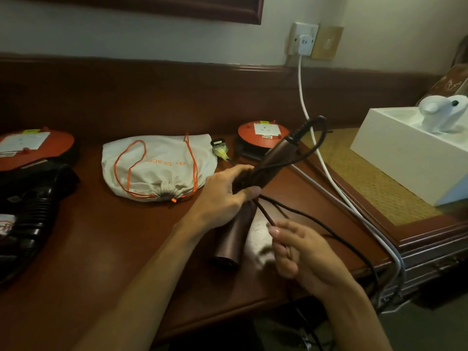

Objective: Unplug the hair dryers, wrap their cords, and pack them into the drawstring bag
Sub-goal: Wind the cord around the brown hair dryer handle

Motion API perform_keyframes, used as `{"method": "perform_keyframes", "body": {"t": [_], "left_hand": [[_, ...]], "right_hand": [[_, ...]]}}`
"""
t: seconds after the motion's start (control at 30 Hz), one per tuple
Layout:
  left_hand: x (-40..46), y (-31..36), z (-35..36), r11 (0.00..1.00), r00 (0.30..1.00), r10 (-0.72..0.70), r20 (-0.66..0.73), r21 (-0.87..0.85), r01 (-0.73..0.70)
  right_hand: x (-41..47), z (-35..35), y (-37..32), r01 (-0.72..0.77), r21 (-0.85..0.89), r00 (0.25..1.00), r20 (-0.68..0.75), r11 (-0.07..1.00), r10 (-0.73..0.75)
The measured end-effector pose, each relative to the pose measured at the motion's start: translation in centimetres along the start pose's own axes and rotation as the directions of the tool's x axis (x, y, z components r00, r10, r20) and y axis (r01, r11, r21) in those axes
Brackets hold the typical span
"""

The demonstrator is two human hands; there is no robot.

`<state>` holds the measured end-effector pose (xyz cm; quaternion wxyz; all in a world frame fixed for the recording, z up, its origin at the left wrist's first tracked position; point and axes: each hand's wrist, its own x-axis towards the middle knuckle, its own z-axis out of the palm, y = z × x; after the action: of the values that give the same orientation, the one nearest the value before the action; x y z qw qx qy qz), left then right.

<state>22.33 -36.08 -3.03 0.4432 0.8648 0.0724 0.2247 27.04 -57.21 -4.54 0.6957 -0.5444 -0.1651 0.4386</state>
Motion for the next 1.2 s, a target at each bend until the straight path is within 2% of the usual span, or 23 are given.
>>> {"method": "perform_keyframes", "body": {"t": [0.07,0.13,0.2,0.27,0.37,0.47,0.57,0.73,0.83,0.97,1.07,1.13,1.2], "left_hand": [[0.0,-0.1,-0.3,0.998,1.0,-0.021,-0.009,-0.052,0.021],[-0.2,0.1,-0.1,0.998,0.999,-0.027,0.023,-0.061,0.028],[-0.7,0.4,0.4,1.0,0.999,-0.009,0.052,0.025,0.008],[-1.1,0.4,0.3,0.998,0.997,0.021,0.07,0.062,-0.025],[-1.9,0.2,-0.9,1.0,0.993,0.017,0.119,-0.017,-0.015],[-3.4,0.8,-1.7,0.997,0.972,0.063,0.225,0.029,-0.071],[-5.3,2.0,-1.6,0.971,0.956,0.111,0.27,0.177,-0.162],[-6.2,4.1,-0.3,0.886,0.93,0.131,0.344,0.38,-0.266],[-6.4,4.3,0.2,0.87,0.946,0.127,0.299,0.424,-0.251],[-6.2,3.9,0.2,0.897,0.975,0.074,0.209,0.414,-0.157],[-5.7,4.1,0.5,0.901,0.981,0.006,0.195,0.425,-0.09],[-5.2,4.2,0.6,0.899,0.981,-0.025,0.19,0.435,-0.062],[-4.9,4.4,0.7,0.896,0.974,-0.046,0.22,0.44,-0.057]], "right_hand": [[-3.1,0.4,1.1,-0.058,0.075,0.997,0.054,0.996,0.054],[-5.3,0.6,1.9,-0.075,0.068,0.995,0.066,0.995,0.07],[-6.4,-0.4,1.9,-0.072,-0.056,0.996,0.043,0.996,0.074],[-6.7,-2.0,0.9,-0.061,-0.319,0.998,-0.017,0.946,0.059],[-5.6,-4.5,-1.4,-0.048,-0.713,0.988,-0.138,0.7,-0.073],[-2.4,-6.4,-4.6,0.021,-0.913,0.979,-0.063,0.407,-0.192],[1.6,-7.5,-7.5,0.169,-0.961,0.968,0.12,0.22,-0.219],[5.8,-3.3,-11.1,0.152,-0.986,0.975,0.14,0.062,-0.171],[6.5,-1.1,-13.0,0.186,-0.98,0.963,0.197,-0.074,-0.185],[5.7,0.7,-14.7,0.205,-0.971,0.943,0.23,-0.126,-0.242],[4.3,2.5,-15.1,0.281,-0.952,0.922,0.303,-0.122,-0.24],[2.8,3.8,-14.9,0.35,-0.928,0.923,0.365,-0.129,-0.119],[1.1,4.7,-14.9,0.394,-0.908,0.919,0.386,-0.145,0.077]]}}
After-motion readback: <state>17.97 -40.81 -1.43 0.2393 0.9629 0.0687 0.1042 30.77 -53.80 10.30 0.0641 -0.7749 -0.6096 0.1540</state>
